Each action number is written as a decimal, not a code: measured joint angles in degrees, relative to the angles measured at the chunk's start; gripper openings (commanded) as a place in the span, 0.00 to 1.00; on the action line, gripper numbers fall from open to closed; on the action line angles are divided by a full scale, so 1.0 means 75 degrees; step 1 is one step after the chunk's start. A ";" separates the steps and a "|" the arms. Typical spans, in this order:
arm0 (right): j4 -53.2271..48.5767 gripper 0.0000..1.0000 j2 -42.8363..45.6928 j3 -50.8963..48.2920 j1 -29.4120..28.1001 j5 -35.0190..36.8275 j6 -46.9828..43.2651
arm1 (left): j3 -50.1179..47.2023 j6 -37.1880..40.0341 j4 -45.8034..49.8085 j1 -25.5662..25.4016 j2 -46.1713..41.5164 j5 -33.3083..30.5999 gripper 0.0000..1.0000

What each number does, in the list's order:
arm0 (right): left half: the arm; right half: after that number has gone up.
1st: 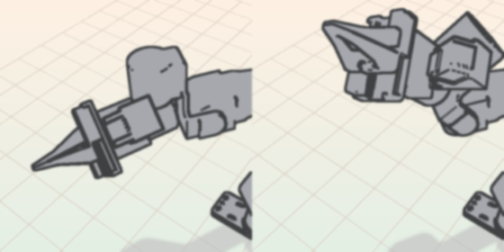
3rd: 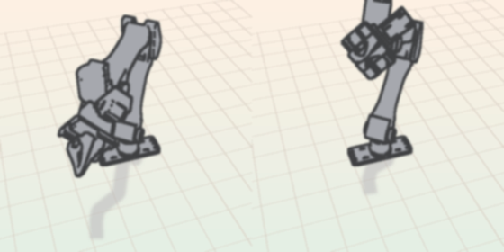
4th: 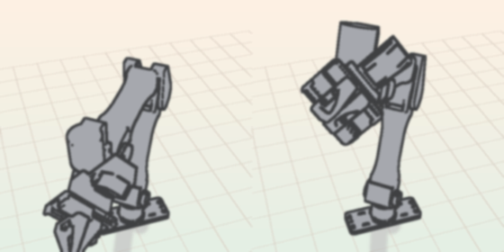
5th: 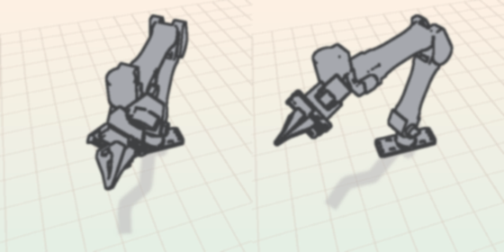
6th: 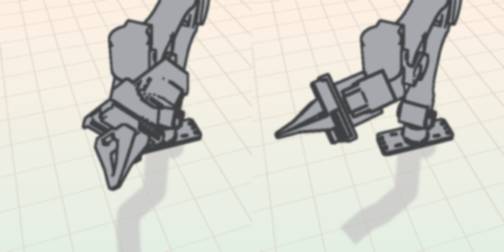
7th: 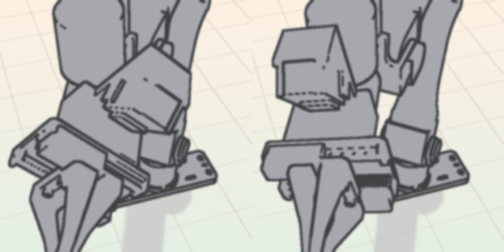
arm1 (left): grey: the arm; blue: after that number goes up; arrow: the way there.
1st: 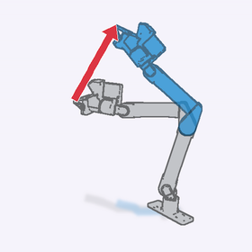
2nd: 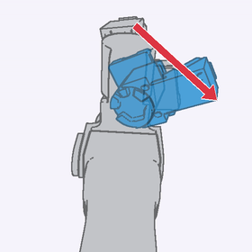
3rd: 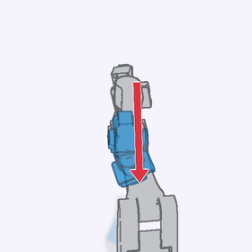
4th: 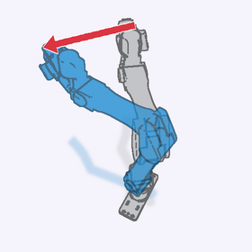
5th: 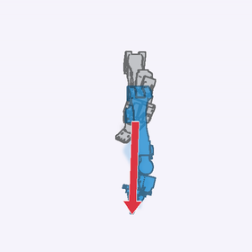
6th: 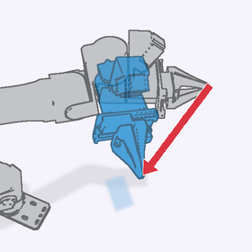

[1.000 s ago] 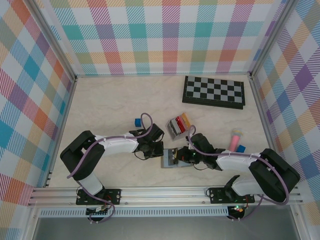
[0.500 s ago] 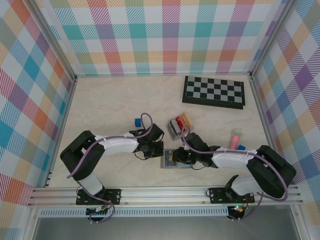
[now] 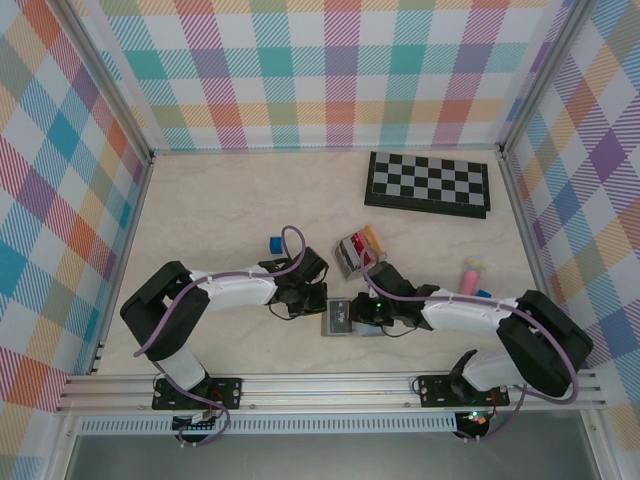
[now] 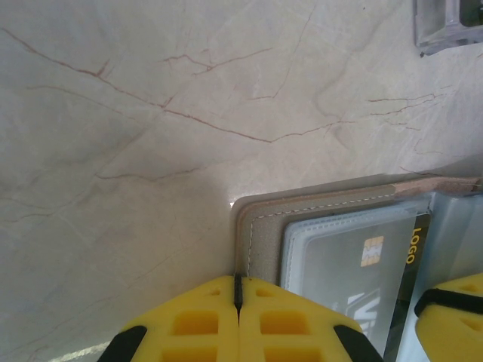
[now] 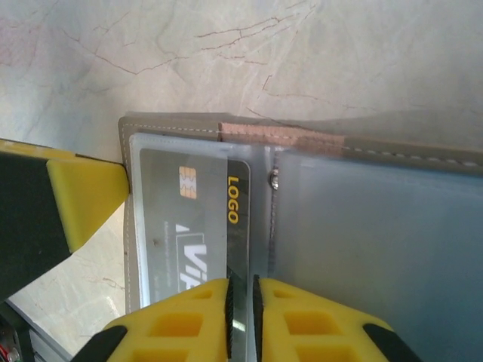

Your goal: Put the credit cards into the card holder

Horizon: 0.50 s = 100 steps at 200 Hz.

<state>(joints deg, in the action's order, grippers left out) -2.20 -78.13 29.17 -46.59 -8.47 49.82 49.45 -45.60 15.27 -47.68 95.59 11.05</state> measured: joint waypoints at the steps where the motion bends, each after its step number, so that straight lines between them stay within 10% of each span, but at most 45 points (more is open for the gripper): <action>1: 0.0000 0.15 -0.0020 0.0009 -0.0003 0.0000 -0.0003 | 0.0000 0.0003 0.0000 0.0000 0.0000 0.0000 0.03; 100: -0.0178 0.15 -0.0769 0.0519 -0.0003 -0.0221 -0.0015 | 0.0000 0.0000 0.0020 0.0000 -0.0003 -0.0032 0.01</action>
<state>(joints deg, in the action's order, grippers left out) -3.53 -83.90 33.06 -46.61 -10.13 49.71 49.45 -45.60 15.42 -47.68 95.57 10.81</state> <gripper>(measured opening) 0.142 0.041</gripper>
